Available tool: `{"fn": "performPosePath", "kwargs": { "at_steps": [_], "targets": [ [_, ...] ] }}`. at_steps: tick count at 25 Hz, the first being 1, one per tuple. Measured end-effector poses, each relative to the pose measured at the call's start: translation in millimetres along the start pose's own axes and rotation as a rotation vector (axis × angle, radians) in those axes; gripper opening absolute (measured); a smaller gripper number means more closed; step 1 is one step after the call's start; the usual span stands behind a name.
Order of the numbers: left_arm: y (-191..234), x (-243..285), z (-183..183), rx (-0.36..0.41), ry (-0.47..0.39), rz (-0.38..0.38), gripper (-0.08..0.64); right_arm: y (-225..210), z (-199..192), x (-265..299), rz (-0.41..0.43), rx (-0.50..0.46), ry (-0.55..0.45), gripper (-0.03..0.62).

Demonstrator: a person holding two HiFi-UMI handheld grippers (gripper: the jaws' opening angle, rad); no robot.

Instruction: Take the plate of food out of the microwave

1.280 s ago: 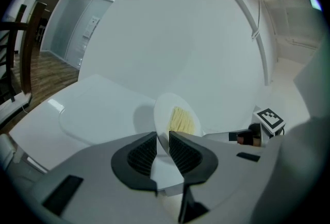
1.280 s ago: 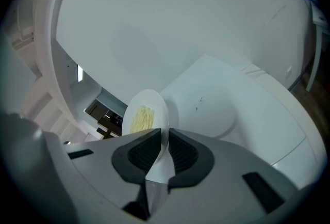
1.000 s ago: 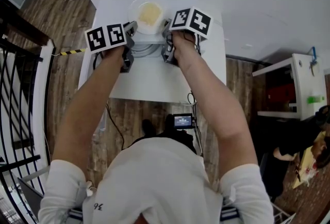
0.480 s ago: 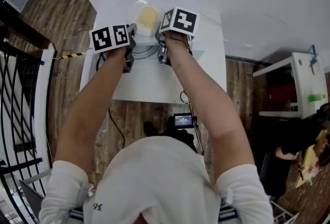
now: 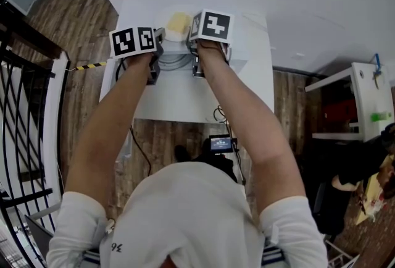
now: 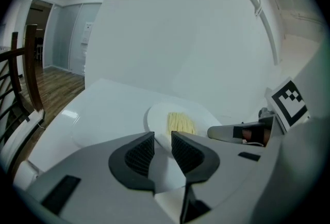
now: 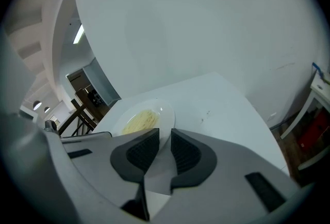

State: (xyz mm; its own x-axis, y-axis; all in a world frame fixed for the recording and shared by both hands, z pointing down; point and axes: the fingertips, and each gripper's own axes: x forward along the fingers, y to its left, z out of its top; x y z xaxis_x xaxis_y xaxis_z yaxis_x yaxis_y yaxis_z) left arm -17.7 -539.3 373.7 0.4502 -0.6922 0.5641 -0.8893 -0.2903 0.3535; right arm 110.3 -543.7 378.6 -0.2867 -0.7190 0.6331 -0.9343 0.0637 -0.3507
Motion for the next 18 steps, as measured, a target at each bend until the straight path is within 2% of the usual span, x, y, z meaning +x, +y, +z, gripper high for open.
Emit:
{"fn": "performPosePath", "kwargs": {
  "at_steps": [8,18],
  "targets": [
    [-4.5,2.1,4.2,0.028,-0.005,-0.002,0.087,-3.2,3.2,0.7,-0.006,0.001,-0.009,0.051],
    [-9.2,-3.6,7.9,0.025,-0.056,-0.066,0.087,-1.4,6.2,-2.2,0.006,-0.011,-0.044,0.051]
  ]
}}
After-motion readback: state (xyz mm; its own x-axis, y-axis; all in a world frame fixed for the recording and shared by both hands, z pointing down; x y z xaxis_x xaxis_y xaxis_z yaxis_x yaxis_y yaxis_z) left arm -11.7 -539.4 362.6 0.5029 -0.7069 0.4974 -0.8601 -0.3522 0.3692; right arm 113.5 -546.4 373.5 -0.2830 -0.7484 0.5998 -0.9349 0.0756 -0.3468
